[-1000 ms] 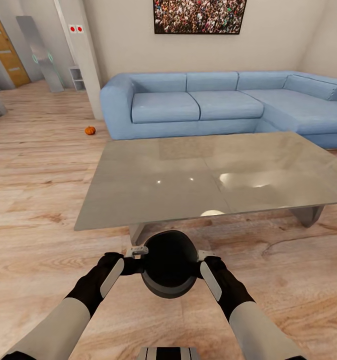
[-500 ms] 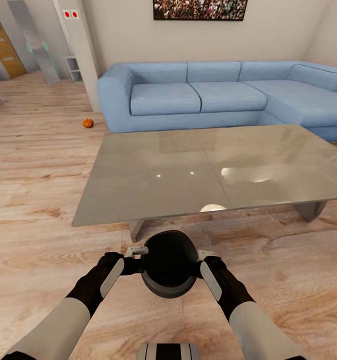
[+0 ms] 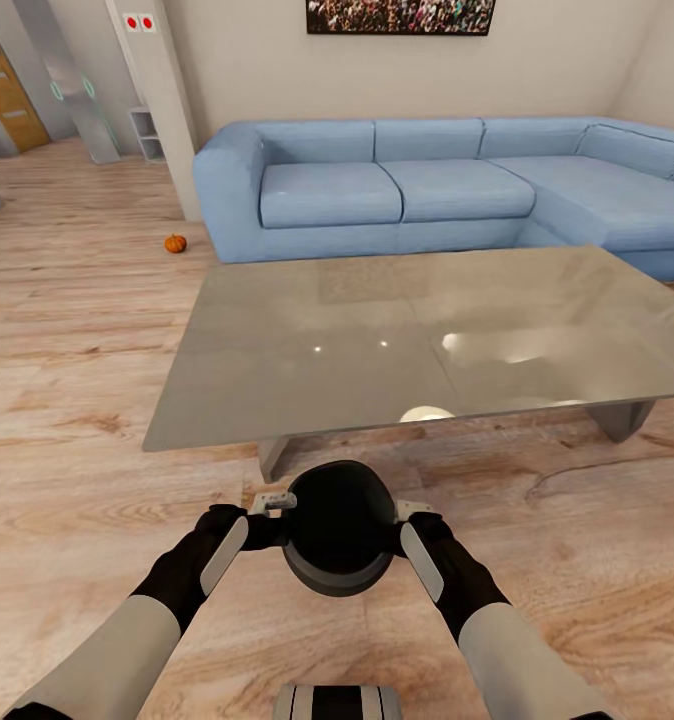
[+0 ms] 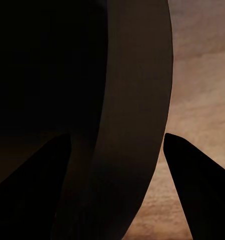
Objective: Place each of the two pumpkins and all three candles from the living room inside a cabinet in the living room (use any cabinet), then make sure every cabinet is closed, and position the cauldron so it is next to a table in the living room.
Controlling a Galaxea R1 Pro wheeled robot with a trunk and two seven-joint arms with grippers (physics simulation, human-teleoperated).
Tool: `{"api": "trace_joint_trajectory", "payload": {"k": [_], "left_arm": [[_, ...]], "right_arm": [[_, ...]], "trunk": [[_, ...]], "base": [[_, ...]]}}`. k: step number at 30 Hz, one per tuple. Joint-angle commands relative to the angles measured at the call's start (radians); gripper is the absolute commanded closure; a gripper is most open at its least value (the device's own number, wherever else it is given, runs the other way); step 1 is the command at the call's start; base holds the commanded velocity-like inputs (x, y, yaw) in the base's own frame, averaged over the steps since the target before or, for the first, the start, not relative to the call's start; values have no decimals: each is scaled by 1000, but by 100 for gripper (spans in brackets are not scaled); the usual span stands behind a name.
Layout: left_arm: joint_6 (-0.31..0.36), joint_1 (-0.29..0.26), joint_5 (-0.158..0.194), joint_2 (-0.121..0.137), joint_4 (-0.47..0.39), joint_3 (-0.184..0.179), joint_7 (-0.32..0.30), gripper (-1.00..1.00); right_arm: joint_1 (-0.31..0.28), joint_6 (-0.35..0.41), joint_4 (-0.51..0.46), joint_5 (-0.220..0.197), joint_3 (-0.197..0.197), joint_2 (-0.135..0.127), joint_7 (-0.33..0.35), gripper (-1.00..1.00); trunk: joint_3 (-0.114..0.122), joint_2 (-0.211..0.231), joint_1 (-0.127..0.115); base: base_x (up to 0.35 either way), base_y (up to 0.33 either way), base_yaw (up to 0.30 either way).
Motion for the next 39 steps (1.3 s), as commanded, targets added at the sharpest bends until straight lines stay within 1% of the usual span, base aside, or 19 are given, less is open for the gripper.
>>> {"api": "trace_joint_trajectory", "payload": {"k": [1, 12, 20, 24, 35, 39], "left_arm": [[7, 0, 42, 1, 0, -14, 5, 100], [7, 0, 42, 2, 0, -15, 5, 100], [7, 0, 42, 3, -1, -16, 5, 100], [7, 0, 42, 3, -1, -16, 5, 100], [7, 0, 42, 3, -2, -15, 5, 100], [6, 0, 42, 3, -7, -11, 4, 100]], "right_arm": [[-1, -6, 0, -34, 86, -1, 19, 100], [-1, -6, 0, -34, 86, -1, 19, 100], [-1, -6, 0, -34, 86, -1, 19, 100], [-1, -6, 0, -34, 86, -1, 19, 100], [-1, -6, 0, -34, 86, -1, 19, 100], [-1, -6, 0, -34, 86, -1, 19, 100]], "trunk": [[-1, 0, 0], [-1, 0, 0], [-1, 0, 0], [-16, -1, 1], [-16, -1, 1], [-32, -2, 3]], "base": [[0, 0, 0], [80, 0, 0], [15, 0, 0], [1, 0, 0], [0, 0, 0], [0, 0, 0]]}}
